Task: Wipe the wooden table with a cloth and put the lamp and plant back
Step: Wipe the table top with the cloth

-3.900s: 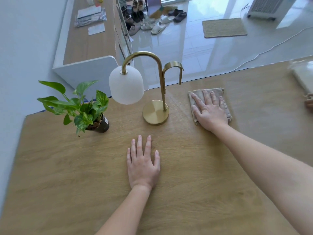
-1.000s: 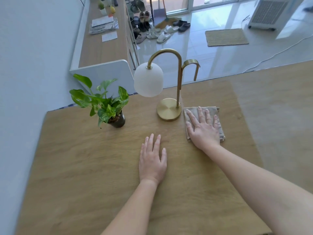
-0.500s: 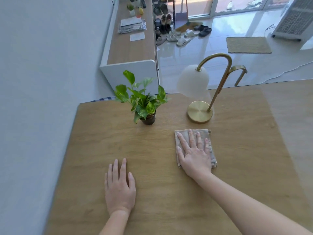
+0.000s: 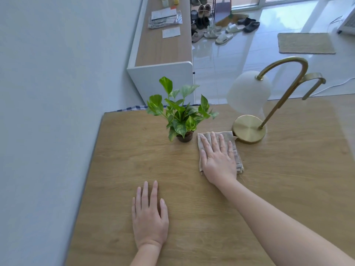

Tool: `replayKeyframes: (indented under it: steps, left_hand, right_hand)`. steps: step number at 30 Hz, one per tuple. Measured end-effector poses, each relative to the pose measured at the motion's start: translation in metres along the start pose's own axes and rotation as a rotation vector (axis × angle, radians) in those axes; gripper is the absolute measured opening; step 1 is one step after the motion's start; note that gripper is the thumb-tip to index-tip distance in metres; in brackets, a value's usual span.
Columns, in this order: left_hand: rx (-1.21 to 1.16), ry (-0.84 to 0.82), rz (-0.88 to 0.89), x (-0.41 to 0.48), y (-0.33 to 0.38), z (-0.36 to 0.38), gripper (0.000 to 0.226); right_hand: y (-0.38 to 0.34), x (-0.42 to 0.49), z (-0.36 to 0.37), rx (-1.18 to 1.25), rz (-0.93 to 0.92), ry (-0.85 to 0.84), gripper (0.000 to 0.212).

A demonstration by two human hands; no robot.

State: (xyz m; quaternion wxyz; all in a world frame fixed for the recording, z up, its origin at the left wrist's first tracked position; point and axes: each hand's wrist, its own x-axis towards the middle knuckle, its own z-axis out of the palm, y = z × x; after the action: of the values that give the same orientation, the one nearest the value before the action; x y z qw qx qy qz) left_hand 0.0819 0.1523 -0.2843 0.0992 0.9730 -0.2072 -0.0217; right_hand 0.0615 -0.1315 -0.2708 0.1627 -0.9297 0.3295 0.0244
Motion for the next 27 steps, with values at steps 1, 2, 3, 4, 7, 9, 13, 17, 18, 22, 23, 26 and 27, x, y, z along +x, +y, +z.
replayKeyframes:
  steps: [1, 2, 3, 4, 7, 9, 13, 17, 18, 22, 23, 26, 27]
  left_hand:
    - [-0.003, 0.0, 0.001, 0.0, -0.001, 0.001, 0.062]
    - [-0.006, 0.001, 0.003, 0.001, -0.001, 0.001, 0.062]
    - [-0.008, 0.001, 0.005, 0.001, -0.002, 0.002, 0.062]
    - [-0.009, 0.002, 0.006, 0.001, -0.002, 0.003, 0.062]
    - [-0.003, 0.001, 0.008, 0.001, -0.003, 0.003, 0.062]
    - [-0.002, -0.002, 0.008, 0.001, -0.002, 0.003, 0.062]
    - [-0.001, -0.002, 0.003, 0.0, -0.003, 0.004, 0.062]
    - [0.003, 0.0, 0.007, 0.001, -0.004, 0.003, 0.062]
    - [0.004, 0.0, 0.009, 0.001, -0.004, 0.003, 0.062]
    - [-0.003, -0.001, 0.01, 0.001, -0.003, 0.003, 0.062]
    - [-0.003, 0.0, 0.011, 0.0, -0.003, 0.003, 0.062]
    - [-0.005, 0.006, 0.006, 0.002, -0.004, 0.003, 0.062]
    - [-0.004, 0.008, 0.003, 0.002, -0.004, 0.003, 0.062]
  right_hand:
    - [-0.001, 0.004, 0.001, 0.001, 0.005, 0.008, 0.058]
    - [-0.002, 0.007, 0.001, 0.0, 0.01, 0.013, 0.058]
    - [-0.004, 0.011, 0.002, 0.0, 0.011, 0.016, 0.058]
    - [-0.005, 0.015, 0.001, 0.004, 0.01, 0.02, 0.058]
    - [-0.007, 0.027, -0.001, 0.011, 0.008, 0.038, 0.057]
    - [-0.009, 0.037, -0.003, 0.002, 0.014, 0.036, 0.057]
    - [-0.016, 0.062, -0.012, -0.003, 0.02, 0.005, 0.059]
    - [-0.023, 0.086, -0.026, 0.001, 0.012, 0.001, 0.062]
    - [-0.025, 0.09, -0.032, -0.009, 0.02, 0.001, 0.061]
    - [-0.018, 0.128, -0.031, 0.019, 0.156, -0.117, 0.055]
    - [-0.017, 0.137, -0.029, 0.066, 0.203, -0.109, 0.066]
    - [-0.024, 0.149, -0.035, 0.029, 0.137, -0.088, 0.071]
    - [-0.028, 0.148, -0.04, -0.024, 0.1, -0.084, 0.07]
